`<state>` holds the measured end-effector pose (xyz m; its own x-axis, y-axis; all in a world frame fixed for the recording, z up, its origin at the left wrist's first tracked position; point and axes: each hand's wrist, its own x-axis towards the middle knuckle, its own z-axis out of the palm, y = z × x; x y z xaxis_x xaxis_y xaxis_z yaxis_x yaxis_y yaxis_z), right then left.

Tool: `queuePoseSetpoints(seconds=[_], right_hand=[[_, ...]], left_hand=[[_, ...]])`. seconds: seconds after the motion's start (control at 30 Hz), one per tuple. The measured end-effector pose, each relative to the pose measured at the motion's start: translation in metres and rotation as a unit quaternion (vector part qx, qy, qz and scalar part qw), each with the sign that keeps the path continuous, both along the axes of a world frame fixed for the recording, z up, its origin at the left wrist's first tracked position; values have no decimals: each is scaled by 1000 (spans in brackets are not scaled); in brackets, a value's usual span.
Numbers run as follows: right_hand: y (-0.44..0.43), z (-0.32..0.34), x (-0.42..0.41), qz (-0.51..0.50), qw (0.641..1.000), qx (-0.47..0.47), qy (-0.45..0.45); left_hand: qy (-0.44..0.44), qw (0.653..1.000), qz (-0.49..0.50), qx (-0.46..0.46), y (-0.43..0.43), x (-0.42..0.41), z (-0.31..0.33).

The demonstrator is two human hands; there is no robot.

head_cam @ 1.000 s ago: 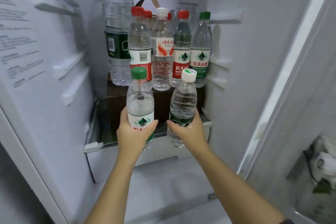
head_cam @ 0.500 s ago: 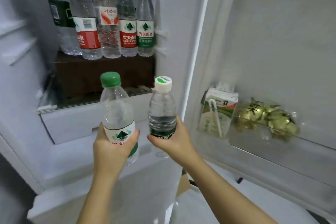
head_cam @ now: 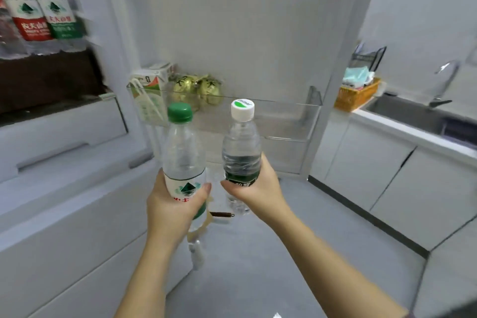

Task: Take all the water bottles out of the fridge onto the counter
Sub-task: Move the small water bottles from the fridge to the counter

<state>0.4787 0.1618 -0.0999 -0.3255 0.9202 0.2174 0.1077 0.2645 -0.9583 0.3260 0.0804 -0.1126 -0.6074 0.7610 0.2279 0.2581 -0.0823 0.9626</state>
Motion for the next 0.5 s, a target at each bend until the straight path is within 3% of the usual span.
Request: queuePoseSetpoints(seconds=[0.27,0.5], right_hand=[[-1,-12,130,-175,984,2,10],[11,-25,242,-305,952,-25,24]], left_hand=[[12,986,-169,1,41,118,3],[11,945,-326,-3,103,227,-5]])
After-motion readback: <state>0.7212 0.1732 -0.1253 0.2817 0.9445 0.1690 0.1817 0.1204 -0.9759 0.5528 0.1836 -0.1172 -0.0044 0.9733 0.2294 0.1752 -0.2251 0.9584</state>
